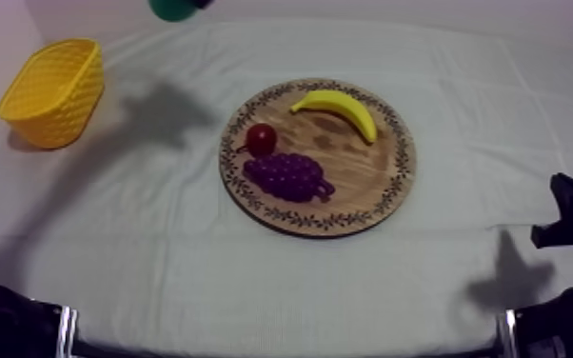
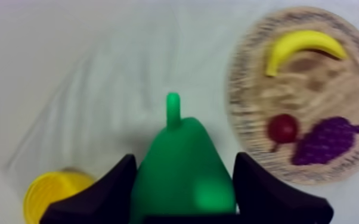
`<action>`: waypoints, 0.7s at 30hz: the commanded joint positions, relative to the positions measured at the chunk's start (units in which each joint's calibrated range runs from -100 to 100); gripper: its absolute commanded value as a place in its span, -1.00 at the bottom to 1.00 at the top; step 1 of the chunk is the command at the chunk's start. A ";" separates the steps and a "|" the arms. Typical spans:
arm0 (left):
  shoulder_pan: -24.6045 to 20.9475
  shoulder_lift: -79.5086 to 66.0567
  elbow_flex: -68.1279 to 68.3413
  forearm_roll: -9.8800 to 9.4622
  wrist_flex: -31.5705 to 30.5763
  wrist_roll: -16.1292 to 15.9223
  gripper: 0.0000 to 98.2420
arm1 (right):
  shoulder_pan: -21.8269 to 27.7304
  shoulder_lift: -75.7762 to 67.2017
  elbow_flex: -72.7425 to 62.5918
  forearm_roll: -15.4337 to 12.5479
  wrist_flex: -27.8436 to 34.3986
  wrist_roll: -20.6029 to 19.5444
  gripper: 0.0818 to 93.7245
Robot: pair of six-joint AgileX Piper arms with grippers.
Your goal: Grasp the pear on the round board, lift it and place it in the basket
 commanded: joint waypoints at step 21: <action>-23.26 16.18 -11.76 -1.09 -2.39 -3.44 0.18 | 0.01 -0.01 -0.01 0.00 0.00 0.00 -0.99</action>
